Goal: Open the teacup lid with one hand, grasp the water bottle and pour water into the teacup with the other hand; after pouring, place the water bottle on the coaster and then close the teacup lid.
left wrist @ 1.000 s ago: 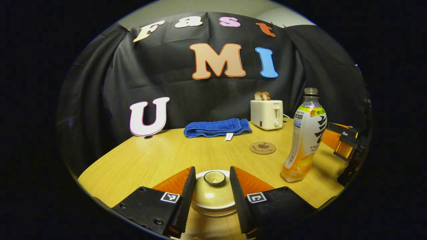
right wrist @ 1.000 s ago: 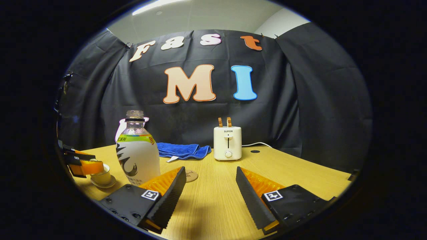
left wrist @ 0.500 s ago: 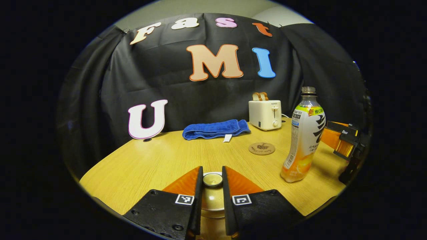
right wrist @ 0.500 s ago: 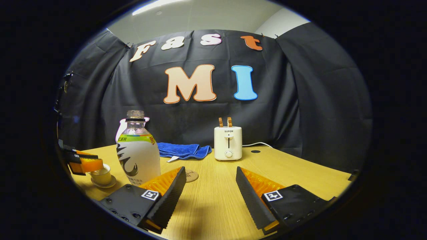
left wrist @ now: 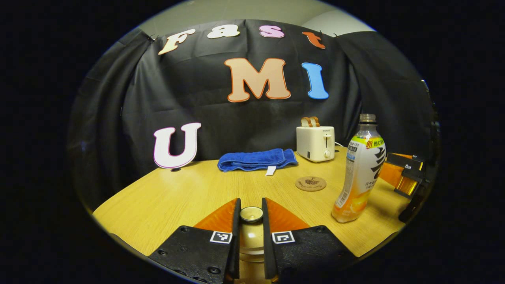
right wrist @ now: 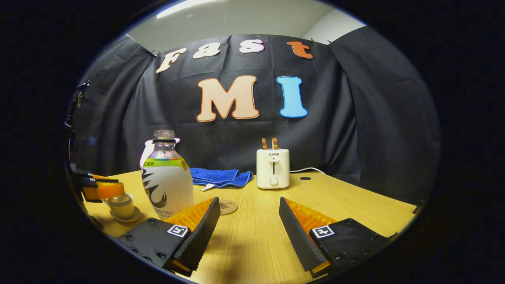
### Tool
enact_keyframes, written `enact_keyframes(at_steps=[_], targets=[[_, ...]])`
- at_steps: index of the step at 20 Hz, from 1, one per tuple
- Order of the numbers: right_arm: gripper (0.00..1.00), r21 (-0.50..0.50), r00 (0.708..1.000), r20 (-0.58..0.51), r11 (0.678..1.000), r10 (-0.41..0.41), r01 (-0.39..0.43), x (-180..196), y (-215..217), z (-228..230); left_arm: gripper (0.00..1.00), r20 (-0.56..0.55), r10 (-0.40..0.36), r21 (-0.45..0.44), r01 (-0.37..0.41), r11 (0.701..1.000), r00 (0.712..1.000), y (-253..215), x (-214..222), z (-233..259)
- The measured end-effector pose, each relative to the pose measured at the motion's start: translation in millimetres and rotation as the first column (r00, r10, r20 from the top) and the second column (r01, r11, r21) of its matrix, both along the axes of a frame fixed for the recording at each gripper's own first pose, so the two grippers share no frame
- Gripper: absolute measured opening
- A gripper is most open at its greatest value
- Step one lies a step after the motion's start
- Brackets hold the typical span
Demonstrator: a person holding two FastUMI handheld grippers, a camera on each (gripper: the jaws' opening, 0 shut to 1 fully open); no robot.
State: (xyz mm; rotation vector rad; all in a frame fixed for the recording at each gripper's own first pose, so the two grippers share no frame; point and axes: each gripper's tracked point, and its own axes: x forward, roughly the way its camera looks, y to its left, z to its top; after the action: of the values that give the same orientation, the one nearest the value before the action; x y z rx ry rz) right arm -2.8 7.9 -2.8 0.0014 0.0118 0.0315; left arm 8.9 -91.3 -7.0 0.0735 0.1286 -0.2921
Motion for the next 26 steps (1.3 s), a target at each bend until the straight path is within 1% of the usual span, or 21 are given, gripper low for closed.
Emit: enact_keyframes(at_steps=[5, 6, 8, 9, 11, 12, 13, 14, 15, 16, 19, 20, 21, 26], targets=[[0.97, -0.003, 1.000, -0.012, 1.000, 0.026, -0.026, -14.1, 11.3, -0.9, 0.22, 0.015, -0.002, -0.011, 0.003, 1.000, 1.000, -0.4, -5.8, 6.6], [0.94, -0.003, 1.000, -0.015, 1.000, 0.028, -0.028, -17.1, 12.4, -0.8, 0.22, 0.017, 0.000, -0.016, 0.001, 1.000, 1.000, 0.2, -7.4, 8.6], [1.00, 0.003, 0.999, -0.024, 0.999, 0.035, -0.035, -23.3, 15.1, -2.4, 0.22, 0.023, 0.006, -0.025, -0.006, 1.000, 1.000, 4.1, -9.1, 11.4], [0.97, 0.004, 0.999, -0.026, 0.999, 0.037, -0.037, -25.8, 15.2, -2.9, 0.22, 0.025, 0.007, -0.027, -0.006, 1.000, 1.000, 5.3, -10.8, 12.7], [0.97, 0.005, 0.999, -0.029, 0.999, 0.046, -0.046, -32.2, 17.9, -3.2, 0.22, 0.031, 0.012, -0.030, -0.011, 0.999, 0.999, 9.3, -12.8, 14.7], [1.00, 0.010, 0.998, -0.032, 0.998, 0.056, -0.056, -34.5, 20.9, -3.1, 0.22, 0.033, 0.014, -0.031, -0.013, 0.999, 0.999, 11.5, -13.5, 16.4], [0.97, 0.017, 0.997, -0.034, 0.997, 0.070, -0.069, -37.3, 25.1, -3.7, 0.22, 0.036, 0.017, -0.034, -0.016, 0.999, 0.999, 13.4, -15.0, 17.8], [1.00, 0.027, 0.996, -0.038, 0.996, 0.085, -0.084, -40.2, 30.0, -4.1, 0.22, 0.039, 0.020, -0.037, -0.018, 0.999, 0.999, 15.2, -16.1, 19.3], [0.93, 0.037, 0.994, -0.042, 0.994, 0.104, -0.103, -42.7, 35.8, -4.3, 0.22, 0.042, 0.022, -0.041, -0.020, 0.999, 0.999, 17.1, -16.8, 20.7], [0.97, 0.045, 0.991, -0.043, 0.992, 0.124, -0.122, -44.8, 42.5, -3.9, 0.22, 0.045, 0.026, -0.041, -0.024, 0.999, 0.999, 19.3, -17.7, 22.5], [0.97, 0.038, 0.985, -0.048, 0.985, 0.167, -0.166, -47.4, 59.6, -5.7, 0.22, 0.052, 0.038, -0.040, -0.036, 0.999, 0.998, 26.7, -20.3, 23.6], [0.94, 0.032, 0.982, -0.047, 0.983, 0.182, -0.181, -48.2, 65.7, -4.8, 0.22, 0.051, 0.042, -0.040, -0.040, 0.998, 0.998, 29.3, -21.0, 23.9], [0.97, 0.026, 0.980, -0.045, 0.981, 0.195, -0.194, -49.0, 72.5, -5.0, 0.22, 0.050, 0.046, -0.040, -0.044, 0.998, 0.998, 31.9, -21.5, 23.7], [0.97, 0.009, 0.971, -0.045, 0.972, 0.236, -0.236, -42.9, 96.3, -6.4, 0.22, 0.052, 0.059, -0.044, -0.057, 0.997, 0.997, 40.2, -21.9, 24.7]])
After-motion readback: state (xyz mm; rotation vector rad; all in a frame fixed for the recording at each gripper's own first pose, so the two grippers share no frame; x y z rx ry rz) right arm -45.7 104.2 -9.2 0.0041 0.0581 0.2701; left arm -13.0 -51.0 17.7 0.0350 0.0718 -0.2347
